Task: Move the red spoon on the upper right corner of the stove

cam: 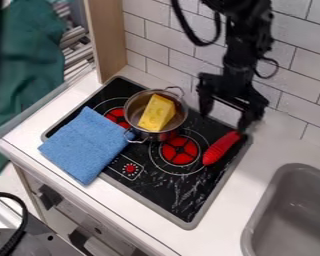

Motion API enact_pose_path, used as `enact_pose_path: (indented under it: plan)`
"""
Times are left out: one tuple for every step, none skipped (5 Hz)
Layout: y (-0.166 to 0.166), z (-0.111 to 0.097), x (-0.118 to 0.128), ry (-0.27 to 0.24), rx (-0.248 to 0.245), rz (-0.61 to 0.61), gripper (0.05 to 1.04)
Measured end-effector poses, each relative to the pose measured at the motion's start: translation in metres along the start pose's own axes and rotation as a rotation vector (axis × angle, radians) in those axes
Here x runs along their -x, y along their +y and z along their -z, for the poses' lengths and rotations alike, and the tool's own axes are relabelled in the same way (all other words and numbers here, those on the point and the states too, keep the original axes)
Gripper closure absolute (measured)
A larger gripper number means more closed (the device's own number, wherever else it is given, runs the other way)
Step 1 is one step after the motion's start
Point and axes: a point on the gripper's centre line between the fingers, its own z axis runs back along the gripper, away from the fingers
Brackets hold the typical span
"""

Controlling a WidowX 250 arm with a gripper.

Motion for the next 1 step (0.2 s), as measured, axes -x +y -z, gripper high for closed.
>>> enact_pose_path:
  plan:
    - [0.0115,-0.0118,0.0118,-0.015,0.005,-0.003,0.072]
